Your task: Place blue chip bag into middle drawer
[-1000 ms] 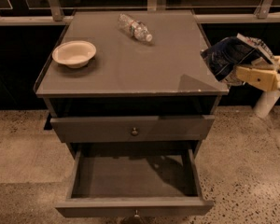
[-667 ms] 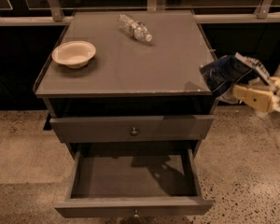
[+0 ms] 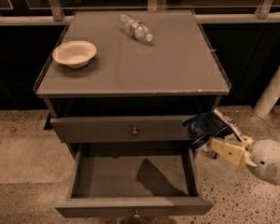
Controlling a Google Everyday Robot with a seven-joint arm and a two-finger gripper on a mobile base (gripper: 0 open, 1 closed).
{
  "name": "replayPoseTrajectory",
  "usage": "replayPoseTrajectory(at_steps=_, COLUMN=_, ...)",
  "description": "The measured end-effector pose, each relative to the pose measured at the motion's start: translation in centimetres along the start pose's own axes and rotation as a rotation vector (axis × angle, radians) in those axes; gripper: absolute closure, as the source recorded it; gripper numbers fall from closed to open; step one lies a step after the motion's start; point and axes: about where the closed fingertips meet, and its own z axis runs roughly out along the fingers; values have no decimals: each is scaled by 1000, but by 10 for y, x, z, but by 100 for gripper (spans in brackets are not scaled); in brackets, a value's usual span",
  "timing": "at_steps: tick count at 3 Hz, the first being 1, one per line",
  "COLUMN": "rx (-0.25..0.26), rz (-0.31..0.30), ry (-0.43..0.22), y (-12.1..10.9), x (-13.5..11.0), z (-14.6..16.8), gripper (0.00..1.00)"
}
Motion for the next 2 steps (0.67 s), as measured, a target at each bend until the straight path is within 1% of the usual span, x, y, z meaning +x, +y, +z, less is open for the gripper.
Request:
replayPoseTrajectory(at_steps=1, rx=-11, rz=12, ry=14, y=4, x=10, z=4, gripper=100)
replayPoseTrajectory(at_steps=2, rx=-28, rz=42, ry=29, y=3, x=22, z=9, gripper=100)
